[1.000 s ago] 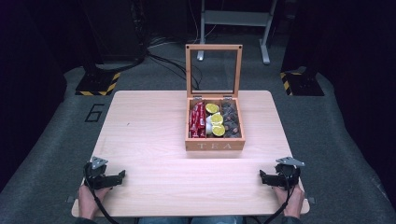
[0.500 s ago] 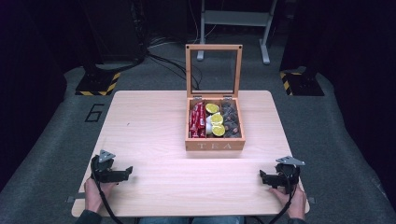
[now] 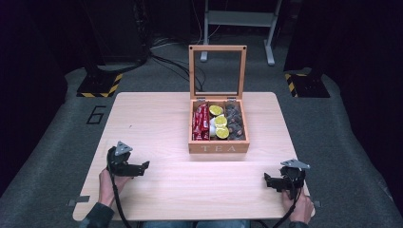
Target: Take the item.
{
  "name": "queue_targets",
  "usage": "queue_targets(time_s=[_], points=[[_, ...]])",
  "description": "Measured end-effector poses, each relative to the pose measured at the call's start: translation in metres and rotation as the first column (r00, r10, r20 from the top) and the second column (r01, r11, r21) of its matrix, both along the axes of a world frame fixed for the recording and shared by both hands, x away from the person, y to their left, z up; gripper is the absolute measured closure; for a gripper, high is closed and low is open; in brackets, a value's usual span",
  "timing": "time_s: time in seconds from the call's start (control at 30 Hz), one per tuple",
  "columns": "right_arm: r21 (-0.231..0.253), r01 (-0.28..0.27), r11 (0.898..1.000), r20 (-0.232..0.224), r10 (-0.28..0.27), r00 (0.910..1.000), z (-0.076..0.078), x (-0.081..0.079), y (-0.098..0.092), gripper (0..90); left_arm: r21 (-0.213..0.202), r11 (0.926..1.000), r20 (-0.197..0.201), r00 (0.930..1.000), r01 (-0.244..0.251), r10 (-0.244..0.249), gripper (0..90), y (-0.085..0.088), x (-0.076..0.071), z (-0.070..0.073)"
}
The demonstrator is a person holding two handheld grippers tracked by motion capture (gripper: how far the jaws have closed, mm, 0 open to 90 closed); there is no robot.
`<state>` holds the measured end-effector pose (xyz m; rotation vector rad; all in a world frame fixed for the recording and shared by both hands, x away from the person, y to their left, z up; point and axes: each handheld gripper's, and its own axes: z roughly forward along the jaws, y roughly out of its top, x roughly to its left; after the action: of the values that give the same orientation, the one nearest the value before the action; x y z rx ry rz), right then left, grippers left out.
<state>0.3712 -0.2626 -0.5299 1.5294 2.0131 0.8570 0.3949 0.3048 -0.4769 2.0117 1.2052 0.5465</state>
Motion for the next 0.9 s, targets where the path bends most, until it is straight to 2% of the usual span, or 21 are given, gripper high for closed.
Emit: queue_targets(time_s=[0.07,0.33,0.43,0.9], points=[[-0.001,-0.001,1.000,-0.001,0.001,1.0000,0.000,0.000,0.000,0.0,-0.005,0.9996,0.008,0.9996,0.027,-0.027,2.2,-0.010,0.005,0.006],[0.000,0.000,1.000,0.000,0.000,1.0000,0.000,0.000,0.000,0.0,-0.009,0.9970,0.029,0.9967,0.076,-0.076,2.9,-0.033,0.017,0.019],[0.001,0.001,1.000,0.000,-0.001,1.0000,0.000,0.000,0.000,0.0,0.003,0.9948,0.036,0.9941,0.102,-0.102,3.3,-0.042,0.022,0.024],[0.001,0.000,1.000,-0.001,0.000,1.0000,0.000,0.000,0.000,0.0,0.002,0.9840,0.066,0.9818,0.178,-0.178,3.6,-0.087,0.046,0.041]])
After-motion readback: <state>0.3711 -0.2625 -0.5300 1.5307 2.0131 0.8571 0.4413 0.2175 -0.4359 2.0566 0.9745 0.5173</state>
